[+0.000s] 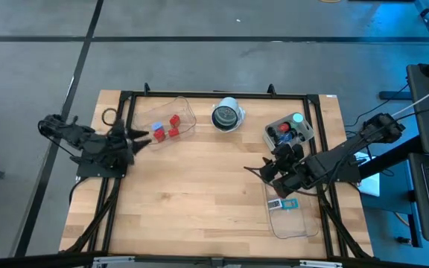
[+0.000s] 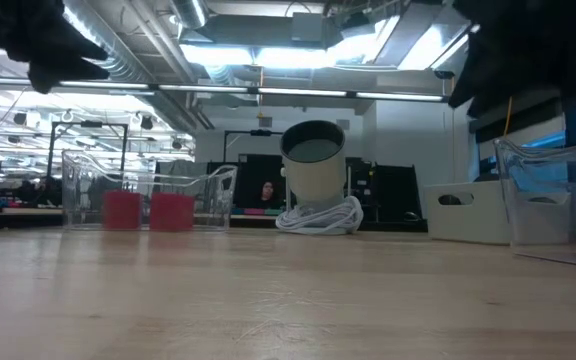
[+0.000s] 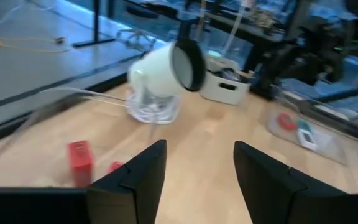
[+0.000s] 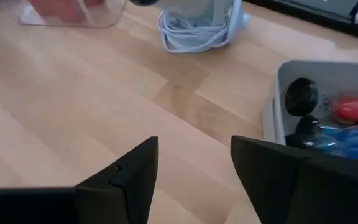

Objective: Pick & Place Office items
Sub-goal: Return to Home Position

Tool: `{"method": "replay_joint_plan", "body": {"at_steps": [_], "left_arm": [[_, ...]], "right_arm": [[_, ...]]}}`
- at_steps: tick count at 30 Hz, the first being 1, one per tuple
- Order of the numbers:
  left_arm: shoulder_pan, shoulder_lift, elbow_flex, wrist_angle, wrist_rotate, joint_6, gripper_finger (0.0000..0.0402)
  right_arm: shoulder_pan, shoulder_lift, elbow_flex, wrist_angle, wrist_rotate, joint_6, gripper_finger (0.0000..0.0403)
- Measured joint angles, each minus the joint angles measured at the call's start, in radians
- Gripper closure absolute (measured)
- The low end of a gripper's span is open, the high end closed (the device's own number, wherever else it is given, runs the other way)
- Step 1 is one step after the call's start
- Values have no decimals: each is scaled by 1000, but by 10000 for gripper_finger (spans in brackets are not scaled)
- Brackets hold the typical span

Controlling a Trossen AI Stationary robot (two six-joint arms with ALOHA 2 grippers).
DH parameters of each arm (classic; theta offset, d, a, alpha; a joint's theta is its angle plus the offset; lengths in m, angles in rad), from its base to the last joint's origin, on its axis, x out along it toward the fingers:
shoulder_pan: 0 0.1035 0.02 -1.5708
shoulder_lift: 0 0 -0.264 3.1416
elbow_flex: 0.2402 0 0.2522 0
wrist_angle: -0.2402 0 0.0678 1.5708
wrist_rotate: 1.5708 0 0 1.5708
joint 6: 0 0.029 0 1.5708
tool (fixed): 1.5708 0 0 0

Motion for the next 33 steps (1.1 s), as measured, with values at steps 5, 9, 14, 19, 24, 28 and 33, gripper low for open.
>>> {"method": "replay_joint_plan", "body": {"at_steps": [5,9,14,19,24,28,33], "left_arm": [[0,0,-99,221,54,109,237],[0,0,-170,396,119,195,257],[0,1,-246,537,152,232,281],[0,1,-312,649,155,234,300],[1,1,-401,785,148,238,311],[1,1,-438,831,118,270,315],[1,1,-437,823,-48,340,316]], "right_arm": [[-27,0,-69,108,-1,-9,197],[-47,-7,-116,224,20,-76,197],[-82,-19,-163,404,24,-241,197],[-116,-21,-166,546,20,-416,197],[-149,-21,-166,742,-37,-659,197],[-166,-21,-166,850,-83,-811,197],[-173,-21,-166,878,-43,-672,197]]}}
